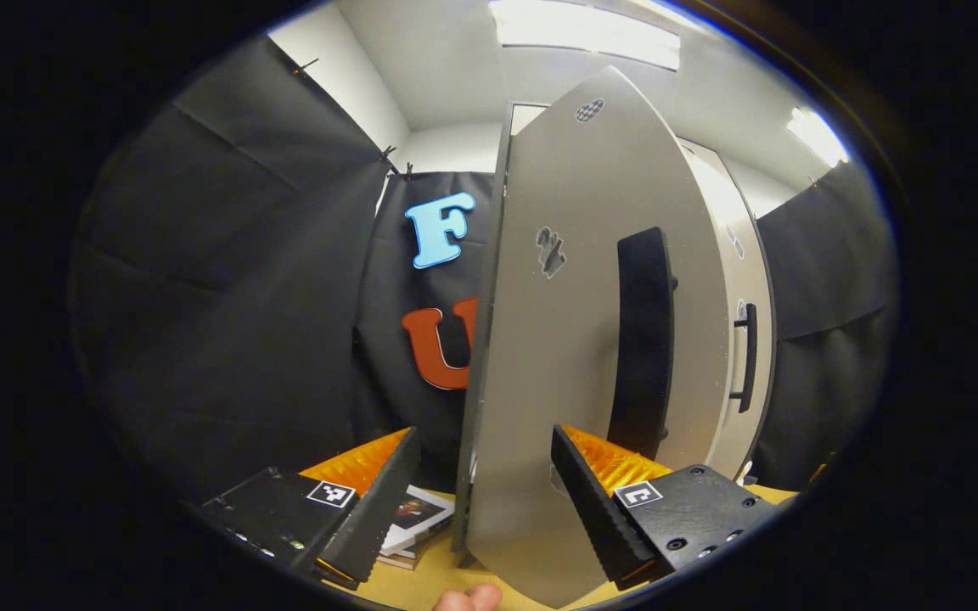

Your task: Grasp the bottle in the cabinet with the left hand and place it on the coaster, then close the right door with the right hand and the left door with the left hand.

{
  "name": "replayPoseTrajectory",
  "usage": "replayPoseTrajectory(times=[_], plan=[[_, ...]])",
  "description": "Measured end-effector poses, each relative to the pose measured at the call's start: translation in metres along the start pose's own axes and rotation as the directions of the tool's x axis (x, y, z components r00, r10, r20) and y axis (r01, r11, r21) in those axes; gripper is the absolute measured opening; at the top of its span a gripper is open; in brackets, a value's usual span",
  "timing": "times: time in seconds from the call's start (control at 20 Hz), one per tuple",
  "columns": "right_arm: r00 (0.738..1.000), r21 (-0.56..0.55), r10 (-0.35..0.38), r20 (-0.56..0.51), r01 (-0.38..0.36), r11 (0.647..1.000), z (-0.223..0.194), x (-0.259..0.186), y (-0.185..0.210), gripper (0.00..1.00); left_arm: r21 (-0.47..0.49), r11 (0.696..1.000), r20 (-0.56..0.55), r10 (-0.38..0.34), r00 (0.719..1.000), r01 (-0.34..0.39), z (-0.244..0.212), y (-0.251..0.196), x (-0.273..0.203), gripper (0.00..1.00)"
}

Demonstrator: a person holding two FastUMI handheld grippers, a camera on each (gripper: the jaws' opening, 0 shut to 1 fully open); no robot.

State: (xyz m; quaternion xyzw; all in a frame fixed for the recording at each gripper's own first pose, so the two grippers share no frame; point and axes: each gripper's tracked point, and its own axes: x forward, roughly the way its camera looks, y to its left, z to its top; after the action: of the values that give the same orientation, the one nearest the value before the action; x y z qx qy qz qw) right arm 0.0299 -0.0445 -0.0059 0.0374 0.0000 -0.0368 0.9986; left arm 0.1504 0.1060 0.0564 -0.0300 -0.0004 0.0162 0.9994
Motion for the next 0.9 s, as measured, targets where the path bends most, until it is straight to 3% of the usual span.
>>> replayPoseTrajectory(times=[0.2,0.25,0.45,0.75,0.8,0.85,0.9], plan=[[0.999,0.012,-0.050,-0.002,0.050,0.999,0.000,-0.007,-0.015,0.82,0.011,1.000,0.024,0.018,1.000,-0.018,0.003,-0.001,0.001,0.95],[0.998,0.016,-0.059,-0.005,0.059,0.998,-0.001,-0.007,-0.018,0.82,0.018,1.000,0.032,0.011,0.999,-0.011,0.004,-0.003,0.001,0.99],[0.996,0.010,-0.091,-0.019,0.091,0.996,-0.006,-0.011,-0.027,0.82,0.045,0.999,0.038,0.000,0.999,-0.002,0.005,-0.009,-0.006,0.99],[0.998,0.017,-0.044,-0.035,0.044,0.999,-0.005,-0.007,-0.012,0.83,0.038,0.999,-0.007,-0.039,0.999,0.039,-0.024,-0.033,-0.038,0.99],[0.999,0.008,-0.032,-0.036,0.032,0.999,-0.004,-0.007,-0.007,0.83,0.046,0.998,-0.019,-0.047,0.999,0.048,-0.033,-0.036,-0.042,0.95],[0.999,-0.003,-0.017,-0.039,0.017,1.000,-0.004,-0.006,-0.002,0.83,0.050,0.997,-0.031,-0.051,0.998,0.052,-0.044,-0.039,-0.050,0.99],[0.999,-0.016,-0.006,-0.044,0.006,1.000,-0.005,-0.006,0.003,0.83,0.051,0.997,-0.043,-0.050,0.998,0.052,-0.054,-0.043,-0.057,0.95]])
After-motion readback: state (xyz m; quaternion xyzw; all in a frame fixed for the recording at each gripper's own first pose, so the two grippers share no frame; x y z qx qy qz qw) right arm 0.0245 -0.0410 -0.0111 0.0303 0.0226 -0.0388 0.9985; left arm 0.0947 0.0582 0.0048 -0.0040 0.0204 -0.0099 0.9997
